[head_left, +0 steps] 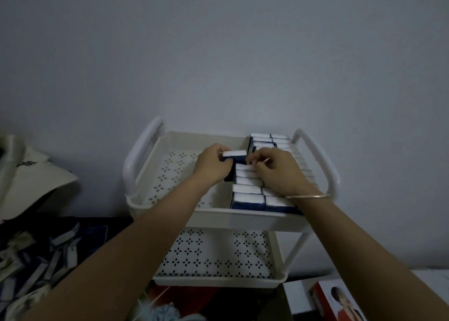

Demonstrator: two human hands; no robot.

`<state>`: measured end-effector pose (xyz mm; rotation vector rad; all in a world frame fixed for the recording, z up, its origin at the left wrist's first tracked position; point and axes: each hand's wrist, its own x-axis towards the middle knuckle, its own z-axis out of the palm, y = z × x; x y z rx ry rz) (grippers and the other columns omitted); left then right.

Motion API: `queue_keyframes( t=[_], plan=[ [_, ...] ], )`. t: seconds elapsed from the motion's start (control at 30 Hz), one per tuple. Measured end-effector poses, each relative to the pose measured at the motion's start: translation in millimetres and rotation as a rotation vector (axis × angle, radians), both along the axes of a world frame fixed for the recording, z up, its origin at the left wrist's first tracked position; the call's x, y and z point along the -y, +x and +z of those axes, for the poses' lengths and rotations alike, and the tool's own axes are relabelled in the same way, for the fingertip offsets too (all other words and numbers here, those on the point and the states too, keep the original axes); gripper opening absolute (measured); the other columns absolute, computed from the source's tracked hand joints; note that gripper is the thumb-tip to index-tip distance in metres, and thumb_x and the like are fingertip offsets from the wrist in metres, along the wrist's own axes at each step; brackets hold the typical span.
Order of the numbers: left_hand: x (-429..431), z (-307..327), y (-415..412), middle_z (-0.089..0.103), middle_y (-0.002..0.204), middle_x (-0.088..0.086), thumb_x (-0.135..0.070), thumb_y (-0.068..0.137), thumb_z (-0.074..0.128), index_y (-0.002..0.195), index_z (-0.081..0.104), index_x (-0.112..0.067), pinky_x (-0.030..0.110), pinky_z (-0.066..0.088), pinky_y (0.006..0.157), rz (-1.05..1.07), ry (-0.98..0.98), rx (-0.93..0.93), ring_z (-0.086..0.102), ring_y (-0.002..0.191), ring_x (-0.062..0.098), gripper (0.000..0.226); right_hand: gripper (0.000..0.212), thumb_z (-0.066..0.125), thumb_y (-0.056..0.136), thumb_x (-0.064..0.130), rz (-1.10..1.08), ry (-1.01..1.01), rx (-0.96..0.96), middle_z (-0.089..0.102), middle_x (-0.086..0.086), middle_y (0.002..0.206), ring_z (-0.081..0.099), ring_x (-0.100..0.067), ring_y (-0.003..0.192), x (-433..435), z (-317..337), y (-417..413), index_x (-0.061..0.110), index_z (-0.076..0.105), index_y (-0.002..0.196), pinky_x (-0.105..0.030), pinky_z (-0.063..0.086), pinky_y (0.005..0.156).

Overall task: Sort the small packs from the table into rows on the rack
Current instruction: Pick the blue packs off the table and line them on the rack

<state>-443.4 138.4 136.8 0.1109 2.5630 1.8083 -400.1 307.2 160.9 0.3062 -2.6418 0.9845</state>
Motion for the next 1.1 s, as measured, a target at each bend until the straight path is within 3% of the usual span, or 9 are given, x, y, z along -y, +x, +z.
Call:
queue_keyframes(
  t=[0.2, 0.33, 0.47, 0.57, 0.63, 0.73, 0.9, 1.0, 1.1],
  plan=[
    [-12, 9, 3, 0.069, 0.100, 0.006, -0.010, 0.091, 0.045, 0.100, 0.068, -0.013, 0.033, 0.058, 0.076, -0.158, 0.077, 0.188, 0.065, 0.089, 0.020, 0.025, 0.022, 0.046, 0.087, 0.004, -0.121, -0.200, -0.135, 0.064, 0.007, 0.090, 0.061, -0.015, 0.080, -2, -5, -3, 0.021, 0.057, 0.095, -0.037, 0.052, 0.075],
    [-10, 10, 2, 0.070, 0.107, 0.009, -0.025, 0.090, 0.051, 0.101, 0.071, -0.011, 0.042, 0.053, 0.093, -0.187, 0.075, 0.229, 0.064, 0.103, 0.024, 0.027, 0.029, 0.043, 0.085, -0.001, -0.099, -0.173, -0.131, 0.064, 0.007, 0.090, 0.061, -0.015, 0.082, -2, -8, -4, 0.023, 0.054, 0.096, -0.041, 0.052, 0.079],
    [-11, 7, 5, 0.070, 0.108, 0.002, -0.033, 0.094, 0.050, 0.101, 0.072, -0.020, 0.041, 0.051, 0.096, -0.191, 0.076, 0.231, 0.064, 0.104, 0.019, 0.027, 0.030, 0.042, 0.083, -0.003, -0.102, -0.169, -0.170, 0.065, 0.007, 0.089, 0.062, -0.015, 0.083, -2, -7, -5, 0.021, 0.056, 0.094, -0.042, 0.052, 0.079],
    [-7, 13, 15, 0.061, 0.124, -0.005, -0.039, 0.099, 0.040, 0.116, 0.063, -0.022, 0.036, 0.045, 0.101, -0.159, -0.039, 0.090, 0.057, 0.111, 0.017, 0.033, 0.032, 0.042, 0.081, -0.006, -0.097, -0.145, -0.256, 0.065, 0.006, 0.089, 0.061, -0.014, 0.082, -1, 0, 3, 0.018, 0.059, 0.094, -0.041, 0.052, 0.077],
    [2, 28, 28, 0.057, 0.121, -0.007, -0.037, 0.101, 0.036, 0.125, 0.060, -0.019, 0.025, 0.040, 0.093, -0.101, -0.141, -0.074, 0.052, 0.106, 0.011, 0.038, 0.034, 0.042, 0.079, -0.007, -0.068, -0.125, -0.312, 0.066, 0.004, 0.091, 0.061, -0.013, 0.083, 5, 8, 13, 0.017, 0.060, 0.093, -0.039, 0.052, 0.076],
    [28, 49, 55, 0.066, 0.110, -0.008, -0.029, 0.101, 0.037, 0.110, 0.066, -0.019, 0.031, 0.051, 0.088, -0.039, -0.086, -0.233, 0.061, 0.097, 0.009, 0.032, 0.032, 0.043, 0.078, -0.005, 0.019, -0.116, -0.357, 0.067, 0.004, 0.089, 0.061, -0.014, 0.081, 30, 21, 37, 0.018, 0.062, 0.090, -0.037, 0.052, 0.072],
    [91, 54, 105, 0.072, 0.085, -0.008, -0.021, 0.099, 0.043, 0.093, 0.071, -0.018, 0.017, 0.048, 0.055, 0.044, -0.105, -0.270, 0.067, 0.069, 0.006, 0.029, 0.031, 0.044, 0.079, -0.005, 0.281, -0.240, -0.150, 0.067, 0.008, 0.077, 0.062, -0.007, 0.070, 99, 7, 98, 0.018, 0.064, 0.085, -0.020, 0.048, 0.060],
    [132, 35, 127, 0.072, 0.077, -0.002, -0.017, 0.100, 0.045, 0.090, 0.071, -0.013, 0.013, 0.043, 0.050, 0.093, -0.083, -0.257, 0.061, 0.055, 0.007, 0.029, 0.032, 0.045, 0.079, -0.006, 0.405, -0.195, 0.064, 0.068, 0.007, 0.077, 0.062, -0.001, 0.072, 136, -36, 118, 0.018, 0.065, 0.083, -0.010, 0.044, 0.065],
    [177, -1, 147, 0.070, 0.074, 0.000, -0.015, 0.100, 0.046, 0.082, 0.069, -0.016, 0.010, 0.042, 0.047, 0.159, -0.100, -0.181, 0.058, 0.049, 0.001, 0.029, 0.027, 0.048, 0.082, 0.000, 0.473, -0.061, 0.256, 0.069, 0.004, 0.086, 0.064, -0.006, 0.080, 170, -95, 121, 0.018, 0.066, 0.089, -0.017, 0.049, 0.074]
  ],
)
